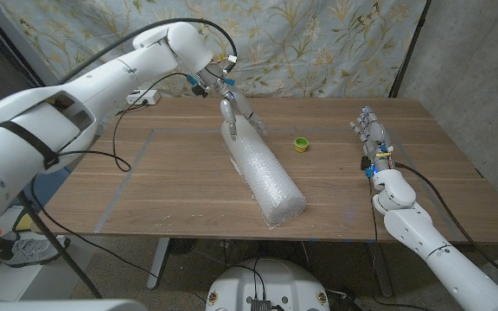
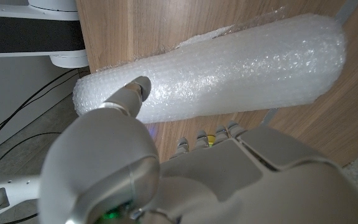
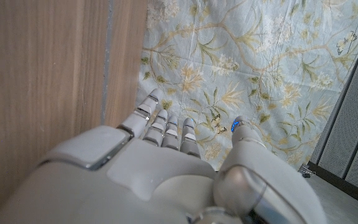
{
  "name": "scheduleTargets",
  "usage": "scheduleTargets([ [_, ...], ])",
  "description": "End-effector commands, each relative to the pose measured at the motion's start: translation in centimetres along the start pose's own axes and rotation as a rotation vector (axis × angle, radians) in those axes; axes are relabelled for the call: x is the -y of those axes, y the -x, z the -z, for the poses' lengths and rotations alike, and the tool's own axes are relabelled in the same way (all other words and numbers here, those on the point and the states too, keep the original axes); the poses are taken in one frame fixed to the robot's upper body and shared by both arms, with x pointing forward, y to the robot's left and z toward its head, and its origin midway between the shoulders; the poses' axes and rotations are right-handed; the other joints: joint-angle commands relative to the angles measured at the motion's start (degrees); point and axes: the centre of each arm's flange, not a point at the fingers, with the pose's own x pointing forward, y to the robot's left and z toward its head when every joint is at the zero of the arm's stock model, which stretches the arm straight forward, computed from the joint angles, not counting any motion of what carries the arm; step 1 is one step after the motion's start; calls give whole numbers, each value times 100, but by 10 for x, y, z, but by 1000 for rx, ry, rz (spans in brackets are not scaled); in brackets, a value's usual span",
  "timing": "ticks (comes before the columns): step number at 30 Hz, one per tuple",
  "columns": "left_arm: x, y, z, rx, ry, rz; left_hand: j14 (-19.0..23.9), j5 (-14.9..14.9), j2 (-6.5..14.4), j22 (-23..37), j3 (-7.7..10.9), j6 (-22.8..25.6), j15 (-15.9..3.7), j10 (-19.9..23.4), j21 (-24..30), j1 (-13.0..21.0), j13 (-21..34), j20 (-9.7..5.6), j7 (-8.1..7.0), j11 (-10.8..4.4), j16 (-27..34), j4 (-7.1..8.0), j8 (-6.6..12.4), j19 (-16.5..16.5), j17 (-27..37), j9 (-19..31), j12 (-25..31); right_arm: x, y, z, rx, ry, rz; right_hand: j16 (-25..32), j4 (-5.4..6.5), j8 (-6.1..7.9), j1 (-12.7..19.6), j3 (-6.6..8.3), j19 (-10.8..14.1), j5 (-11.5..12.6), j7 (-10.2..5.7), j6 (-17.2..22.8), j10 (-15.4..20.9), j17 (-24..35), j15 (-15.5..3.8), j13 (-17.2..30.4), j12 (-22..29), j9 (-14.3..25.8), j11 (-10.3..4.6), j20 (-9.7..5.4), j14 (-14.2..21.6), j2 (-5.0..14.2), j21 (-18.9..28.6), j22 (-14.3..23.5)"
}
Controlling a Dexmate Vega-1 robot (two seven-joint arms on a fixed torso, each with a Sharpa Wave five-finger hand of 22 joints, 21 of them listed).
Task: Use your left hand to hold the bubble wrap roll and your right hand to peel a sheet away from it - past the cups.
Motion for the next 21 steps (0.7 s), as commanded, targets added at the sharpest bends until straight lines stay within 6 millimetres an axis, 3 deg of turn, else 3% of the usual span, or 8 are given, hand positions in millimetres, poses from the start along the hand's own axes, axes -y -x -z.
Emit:
scheduleTargets([
  [1, 7, -11, -5, -43, -66, -26, -898, -16, 3, 14, -10, -1581, 15, -1161, 42, 83, 15, -45, -57, -46, 58, 3, 57, -26, 27, 34, 42, 0, -5, 4, -14, 4, -10, 17, -24, -1, 21, 10, -31, -27, -18, -2, -36, 15, 4, 16, 3, 17, 21, -12, -14, -11, -1, 34],
  [21, -1, -26, -7, -21, -108, -17, -949, -51, -19, 15, -58, -1631, 22, -1216, 22, 169, 19, -37, -95, -48, 30, 18, 41, -69, 25, 34, 36, 9, -2, 0, -8, 8, 14, 21, -31, 4, 22, 13, -34, -26, -20, -13, -49, 12, 2, 15, 9, 16, 13, -8, -21, -10, 5, 33],
])
